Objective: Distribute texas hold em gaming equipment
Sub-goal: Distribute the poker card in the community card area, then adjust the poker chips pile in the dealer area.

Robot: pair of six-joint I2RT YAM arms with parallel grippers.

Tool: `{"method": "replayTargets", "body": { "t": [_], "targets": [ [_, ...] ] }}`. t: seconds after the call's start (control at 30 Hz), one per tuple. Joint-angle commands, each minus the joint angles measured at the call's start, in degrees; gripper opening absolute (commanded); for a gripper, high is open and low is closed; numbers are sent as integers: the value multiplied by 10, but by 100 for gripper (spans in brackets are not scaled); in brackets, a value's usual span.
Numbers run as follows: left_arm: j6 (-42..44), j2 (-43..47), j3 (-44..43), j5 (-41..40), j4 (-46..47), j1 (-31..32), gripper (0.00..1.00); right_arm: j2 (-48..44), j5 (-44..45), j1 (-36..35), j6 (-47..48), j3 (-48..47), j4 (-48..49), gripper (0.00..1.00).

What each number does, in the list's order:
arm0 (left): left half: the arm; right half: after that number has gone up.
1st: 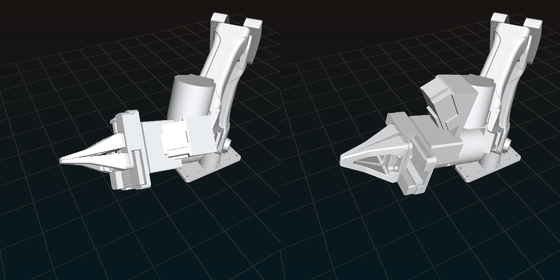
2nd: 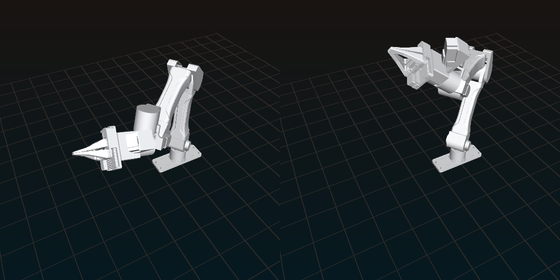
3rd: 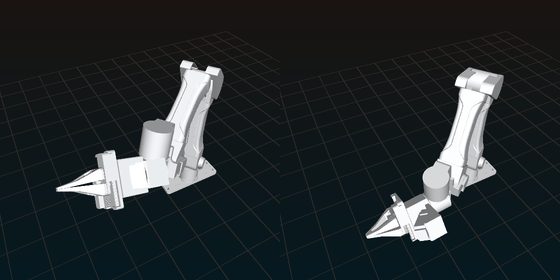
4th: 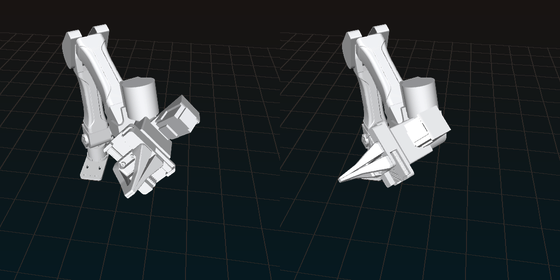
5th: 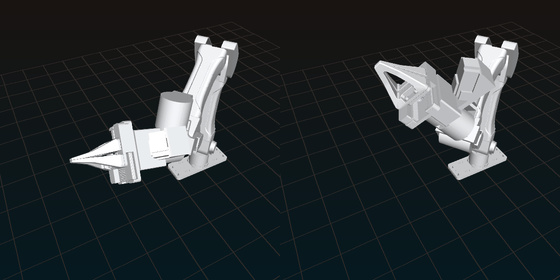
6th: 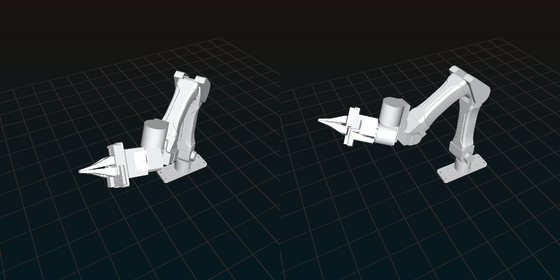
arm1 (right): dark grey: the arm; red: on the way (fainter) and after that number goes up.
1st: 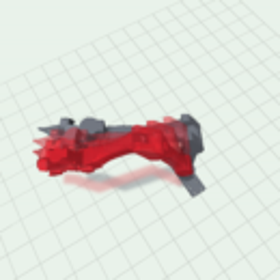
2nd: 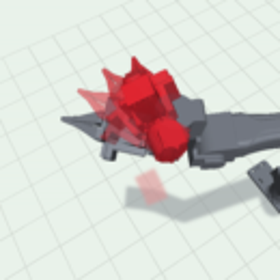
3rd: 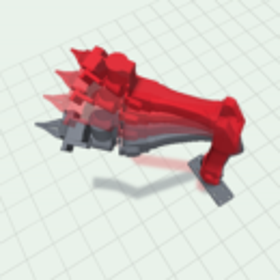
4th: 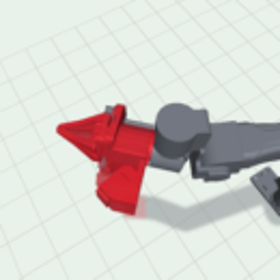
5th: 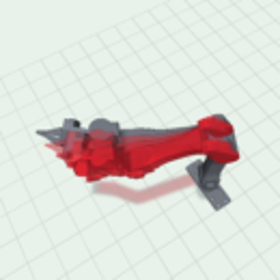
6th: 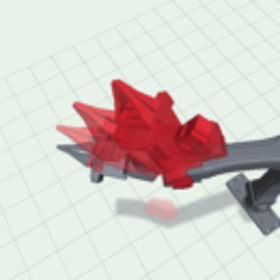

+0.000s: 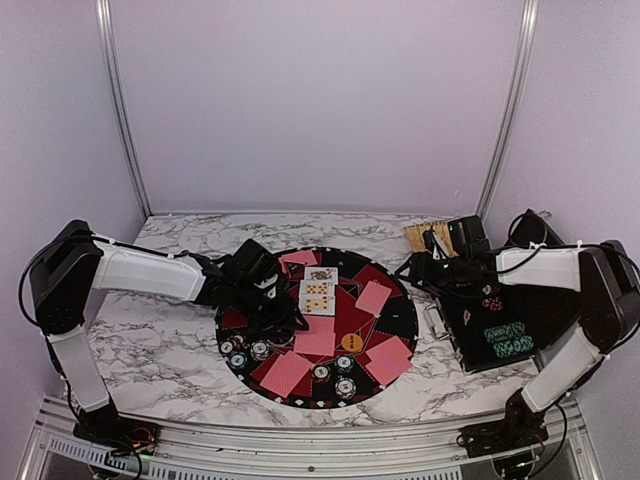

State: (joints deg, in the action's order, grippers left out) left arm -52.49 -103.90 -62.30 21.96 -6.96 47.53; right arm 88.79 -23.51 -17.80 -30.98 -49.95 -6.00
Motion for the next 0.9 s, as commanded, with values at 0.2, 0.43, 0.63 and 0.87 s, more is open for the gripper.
{"method": "replayTargets", "body": {
  "t": [0.2,0.43,0.63,0.87],
  "targets": [
    [51,47,-61,-38,-67,-1,56,-24,2,-6,8,-4,11,64],
    [76,87,-68,-75,-103,-25,71,-28,29,-21,23,-21,-8,68],
    [79,169,-2,-108,-154,-58,82,-23,40,-35,32,-33,-18,69],
    [85,287,125,-130,-216,-110,89,-14,40,-45,35,-42,-22,69]
  ]
}}
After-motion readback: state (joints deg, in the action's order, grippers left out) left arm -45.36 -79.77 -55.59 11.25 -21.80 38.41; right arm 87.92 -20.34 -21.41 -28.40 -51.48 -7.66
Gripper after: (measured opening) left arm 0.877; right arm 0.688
